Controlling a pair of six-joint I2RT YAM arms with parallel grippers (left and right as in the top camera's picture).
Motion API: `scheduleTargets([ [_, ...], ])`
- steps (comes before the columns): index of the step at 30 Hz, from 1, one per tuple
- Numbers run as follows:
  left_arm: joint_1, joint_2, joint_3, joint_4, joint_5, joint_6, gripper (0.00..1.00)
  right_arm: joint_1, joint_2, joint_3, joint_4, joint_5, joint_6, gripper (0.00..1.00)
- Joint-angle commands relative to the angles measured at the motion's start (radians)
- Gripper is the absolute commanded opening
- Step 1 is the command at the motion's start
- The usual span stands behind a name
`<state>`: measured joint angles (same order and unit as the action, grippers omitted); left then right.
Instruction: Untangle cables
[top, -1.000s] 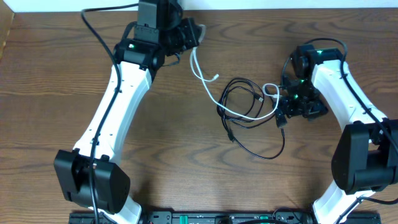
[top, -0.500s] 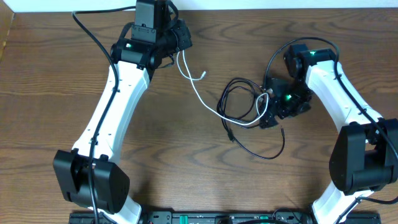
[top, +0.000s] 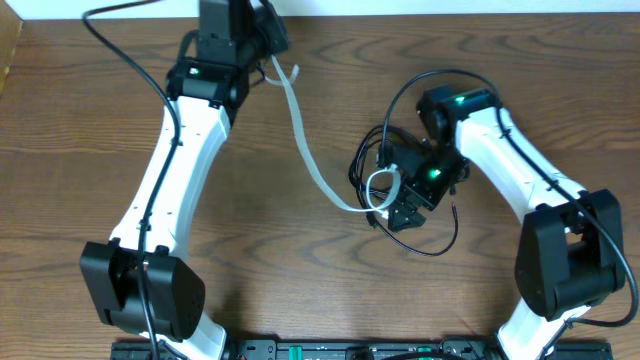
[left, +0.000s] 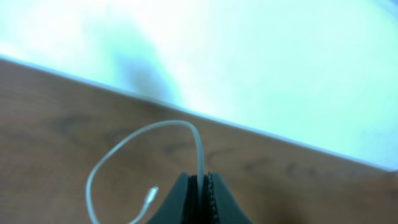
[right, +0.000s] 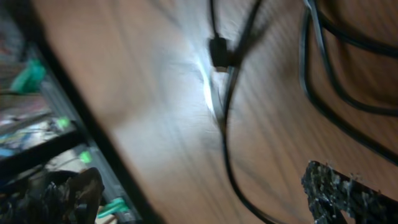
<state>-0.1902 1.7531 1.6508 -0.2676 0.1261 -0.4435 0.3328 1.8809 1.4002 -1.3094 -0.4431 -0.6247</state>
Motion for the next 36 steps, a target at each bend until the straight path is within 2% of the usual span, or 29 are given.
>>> scheduleTargets([
  [1, 0.005, -0.048, 0.005, 0.06, 0.072, -0.003, 0.07, 0.005, 0.005, -0.021, 0.045, 0.148, 0.117, 0.99],
  [6, 0.014, -0.093, 0.005, 0.068, -0.015, -0.002, 0.07, -0.027, 0.005, -0.022, 0.142, 0.297, 0.262, 0.99],
  [9, 0.021, -0.094, 0.005, 0.019, 0.042, -0.003, 0.07, -0.045, 0.005, -0.022, 0.194, 0.26, 0.273, 0.98],
  [14, 0.014, -0.088, 0.004, -0.088, 0.134, -0.002, 0.08, -0.05, 0.004, -0.006, 0.32, 0.076, 0.269, 0.96],
  [18, 0.014, -0.088, 0.005, -0.095, 0.247, -0.003, 0.07, -0.049, 0.004, -0.003, 0.517, -0.192, 0.269, 0.96],
  [21, 0.014, -0.088, 0.005, -0.071, 0.355, -0.015, 0.07, -0.037, 0.005, -0.003, 0.709, -0.313, 0.27, 0.87],
  [22, 0.014, -0.089, 0.005, -0.06, 0.381, -0.033, 0.07, -0.027, 0.005, -0.003, 0.767, -0.312, 0.27, 0.84],
  [26, 0.014, -0.095, 0.005, -0.016, 0.391, -0.169, 0.07, 0.023, 0.02, -0.003, 0.924, -0.319, 0.282, 0.84],
  [36, 0.014, -0.134, 0.005, 0.069, 0.454, -0.489, 0.07, 0.067, 0.073, -0.003, 1.186, -0.319, 0.431, 0.83],
])
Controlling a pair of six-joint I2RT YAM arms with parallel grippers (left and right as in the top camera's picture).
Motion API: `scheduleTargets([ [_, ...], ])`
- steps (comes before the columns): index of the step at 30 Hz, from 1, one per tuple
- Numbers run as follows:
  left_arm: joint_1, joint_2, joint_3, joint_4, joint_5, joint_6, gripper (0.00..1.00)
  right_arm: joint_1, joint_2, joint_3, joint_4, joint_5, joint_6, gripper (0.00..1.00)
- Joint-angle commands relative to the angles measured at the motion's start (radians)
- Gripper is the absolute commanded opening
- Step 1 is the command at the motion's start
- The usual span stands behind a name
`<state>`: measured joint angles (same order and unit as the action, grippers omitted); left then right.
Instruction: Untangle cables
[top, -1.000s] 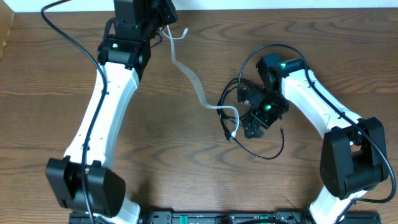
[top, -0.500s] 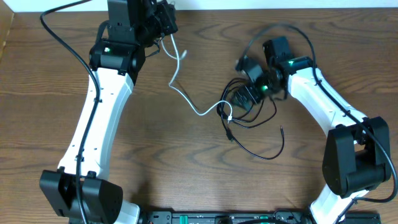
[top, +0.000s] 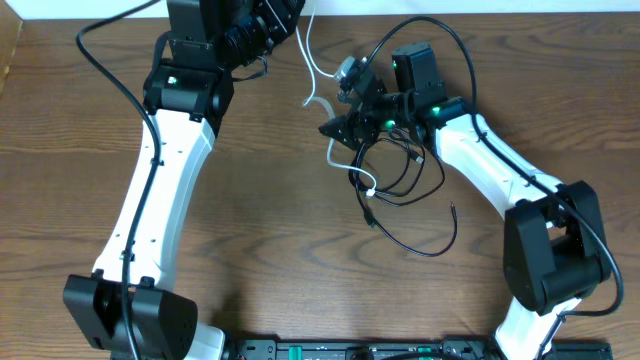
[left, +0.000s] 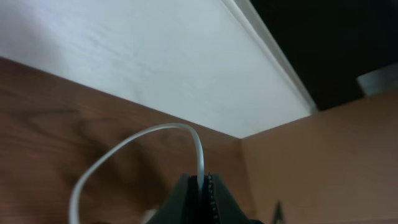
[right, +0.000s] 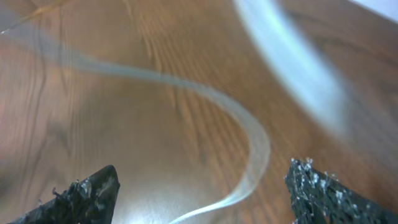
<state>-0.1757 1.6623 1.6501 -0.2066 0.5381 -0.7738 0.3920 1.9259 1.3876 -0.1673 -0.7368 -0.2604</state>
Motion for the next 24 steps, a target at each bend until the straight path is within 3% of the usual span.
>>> scheduleTargets([
  [1, -0.001, -0.045, 0.005, 0.009, 0.052, -0.185, 0.07, 0.016, 0.04, 0.009, 0.074, -0.026, 0.067, 0.82],
  [5, -0.013, -0.045, 0.005, 0.01, 0.083, -0.262, 0.07, 0.037, 0.054, 0.009, 0.184, -0.036, 0.114, 0.81],
  [9, -0.022, -0.045, 0.005, 0.011, 0.078, -0.265, 0.08, 0.055, 0.053, 0.009, 0.242, -0.094, 0.132, 0.8],
  [13, -0.014, -0.045, 0.005, 0.011, 0.04, -0.29, 0.07, 0.046, 0.053, 0.009, 0.241, -0.159, 0.157, 0.79],
  [19, 0.007, -0.045, 0.005, 0.011, -0.001, -0.427, 0.08, -0.042, 0.053, 0.009, 0.215, -0.24, 0.212, 0.82],
  [24, 0.007, -0.045, 0.005, 0.01, -0.031, -0.554, 0.07, -0.121, 0.051, 0.009, 0.246, -0.483, 0.216, 0.82],
])
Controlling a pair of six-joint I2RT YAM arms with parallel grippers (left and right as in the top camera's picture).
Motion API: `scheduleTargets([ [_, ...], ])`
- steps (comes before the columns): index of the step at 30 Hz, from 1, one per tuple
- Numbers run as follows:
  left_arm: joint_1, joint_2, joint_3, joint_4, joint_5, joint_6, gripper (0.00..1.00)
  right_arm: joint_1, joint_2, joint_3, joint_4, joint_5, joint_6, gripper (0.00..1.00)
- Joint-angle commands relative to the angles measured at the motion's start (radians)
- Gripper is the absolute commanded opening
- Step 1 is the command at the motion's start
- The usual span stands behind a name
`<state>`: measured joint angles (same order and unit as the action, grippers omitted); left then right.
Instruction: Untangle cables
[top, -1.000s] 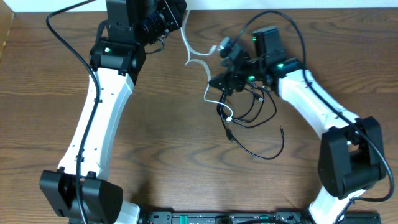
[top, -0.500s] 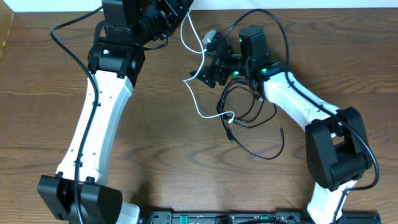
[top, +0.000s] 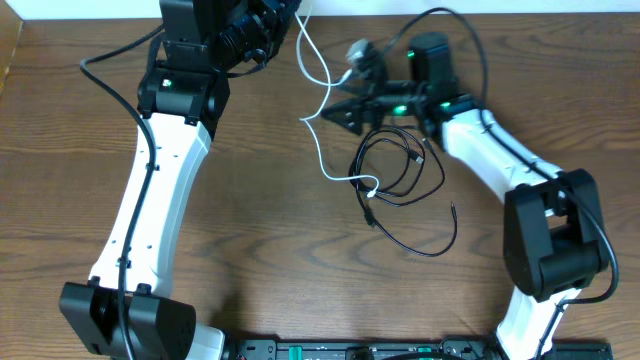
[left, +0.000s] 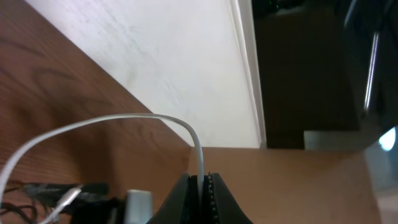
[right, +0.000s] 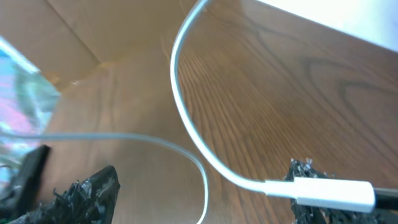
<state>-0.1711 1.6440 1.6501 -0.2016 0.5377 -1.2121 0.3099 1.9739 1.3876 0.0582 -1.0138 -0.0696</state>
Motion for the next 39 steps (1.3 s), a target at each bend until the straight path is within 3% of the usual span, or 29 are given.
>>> scheduleTargets([
  [1, 0.002, -0.027, 0.005, 0.005, -0.03, -0.134, 0.08, -0.047, 0.003, 0.009, 0.04, -0.268, 0.025, 0.82],
  [8, 0.002, -0.027, 0.005, 0.002, -0.027, -0.241, 0.08, -0.021, 0.003, 0.009, 0.223, -0.385, 0.136, 0.82],
  [19, 0.002, -0.027, 0.005, 0.002, -0.023, -0.245, 0.07, 0.069, 0.003, 0.009, 0.369, -0.375, 0.257, 0.8],
  [21, 0.001, -0.027, 0.005, 0.002, -0.022, -0.245, 0.07, 0.081, 0.003, 0.009, 0.38, -0.337, 0.291, 0.74],
  [23, 0.002, -0.027, 0.005, -0.003, -0.023, -0.245, 0.07, 0.087, 0.003, 0.009, 0.381, -0.292, 0.319, 0.59],
  [25, 0.002, -0.027, 0.005, -0.03, -0.027, -0.239, 0.07, 0.087, 0.003, 0.009, 0.38, -0.26, 0.356, 0.37],
  [28, 0.003, -0.026, 0.005, -0.098, -0.105, -0.127, 0.08, 0.071, 0.003, 0.009, 0.372, -0.248, 0.425, 0.03],
  [35, 0.002, -0.026, 0.005, -0.359, -0.417, 0.11, 0.08, 0.005, -0.009, 0.009, 0.233, -0.166, 0.501, 0.02],
  [39, 0.002, -0.026, 0.005, -0.47, -0.516, 0.156, 0.17, -0.008, -0.054, 0.01, 0.011, 0.024, 0.396, 0.02],
])
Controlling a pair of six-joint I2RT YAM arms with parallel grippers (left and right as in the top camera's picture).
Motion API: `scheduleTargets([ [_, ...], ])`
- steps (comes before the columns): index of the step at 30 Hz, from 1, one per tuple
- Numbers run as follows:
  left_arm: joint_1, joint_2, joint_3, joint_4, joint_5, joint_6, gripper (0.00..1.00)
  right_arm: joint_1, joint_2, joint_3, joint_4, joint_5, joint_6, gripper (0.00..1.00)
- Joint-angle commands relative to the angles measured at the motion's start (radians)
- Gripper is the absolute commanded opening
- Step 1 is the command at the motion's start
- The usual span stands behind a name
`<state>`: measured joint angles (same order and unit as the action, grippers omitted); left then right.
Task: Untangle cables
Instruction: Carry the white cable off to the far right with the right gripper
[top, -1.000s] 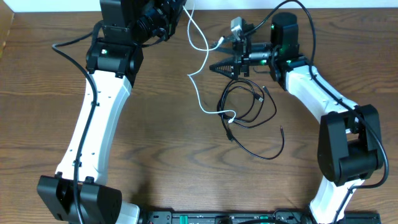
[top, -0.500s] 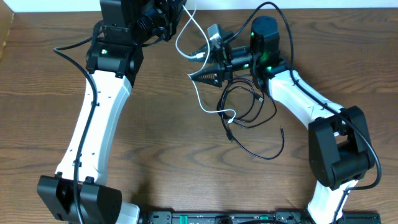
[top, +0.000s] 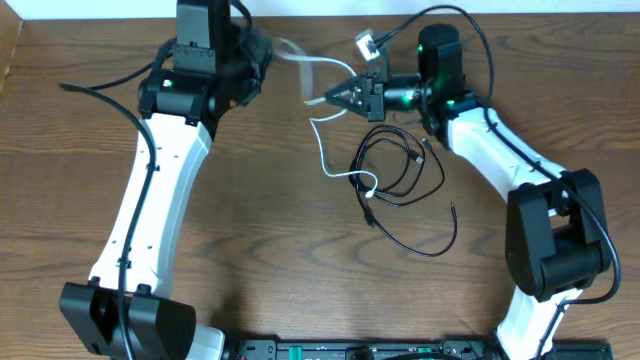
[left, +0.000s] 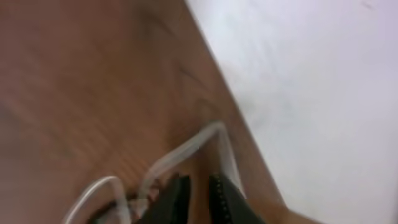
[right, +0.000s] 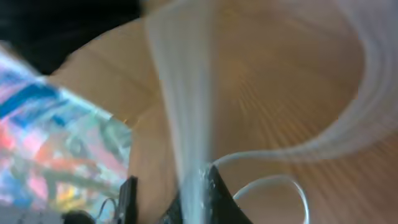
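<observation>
A thin white cable (top: 322, 150) runs from the table's back down into the tangle with the black cable (top: 400, 170), which lies coiled mid-table. My right gripper (top: 332, 97) is at the back centre, shut on the white cable (right: 186, 93); the right wrist view shows the right gripper (right: 202, 180) pinching a blurred strand. My left gripper (top: 260, 57) is just left of it. In the left wrist view the left gripper (left: 199, 186) stands open, bare wood in the gap, and the white cable (left: 186, 146) passes beside the fingers.
The black cable's loose tail (top: 455, 225) curls toward the front right. A white wall (left: 323, 74) borders the table's back edge. The right arm's own black lead (top: 440, 15) arches over its wrist. A dark equipment rail (top: 350, 350) lines the front edge.
My left gripper was shut on the white cable and is now open, the cable beside it. My right gripper was open next to the white connector and is now shut on the white cable.
At first my left gripper held the white cable at the back while my right gripper hung open over the black coil mid-table. Then the right gripper was open at the back near the white cable. Now the right gripper holds it and the left is open.
</observation>
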<state>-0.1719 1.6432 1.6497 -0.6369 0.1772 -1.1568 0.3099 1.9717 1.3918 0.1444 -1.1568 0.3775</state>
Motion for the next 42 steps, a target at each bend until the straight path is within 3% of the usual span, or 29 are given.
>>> scheduleTargets([
  [1, 0.003, -0.025, 0.005, -0.067, -0.179, 0.119, 0.24, -0.008, -0.09, 0.005, -0.196, 0.3, -0.116, 0.01],
  [5, 0.003, -0.025, 0.005, -0.081, -0.179, 0.2, 0.39, -0.009, -0.193, 0.006, -0.366, 0.526, -0.196, 0.01],
  [8, 0.003, -0.025, 0.005, -0.081, -0.179, 0.248, 0.5, -0.022, -0.276, 0.011, -0.394, 0.544, -0.163, 0.01],
  [13, 0.003, -0.025, 0.005, -0.089, -0.179, 0.34, 0.52, -0.082, -0.462, 0.024, -0.38, 0.568, -0.023, 0.01],
  [18, 0.003, -0.025, 0.005, -0.109, -0.179, 0.357, 0.51, -0.166, -0.615, 0.033, -0.38, 0.676, -0.011, 0.01],
  [27, 0.002, -0.025, 0.005, -0.115, -0.177, 0.39, 0.51, -0.395, -0.817, 0.034, -0.35, 0.695, 0.056, 0.01],
  [35, 0.002, -0.025, 0.005, -0.119, -0.15, 0.524, 0.51, -0.542, -0.694, 0.096, -0.476, 0.585, -0.017, 0.01],
  [42, 0.002, -0.025, 0.005, -0.121, -0.132, 0.536, 0.51, -0.585, -0.323, 0.499, -0.8, 0.591, -0.204, 0.01],
])
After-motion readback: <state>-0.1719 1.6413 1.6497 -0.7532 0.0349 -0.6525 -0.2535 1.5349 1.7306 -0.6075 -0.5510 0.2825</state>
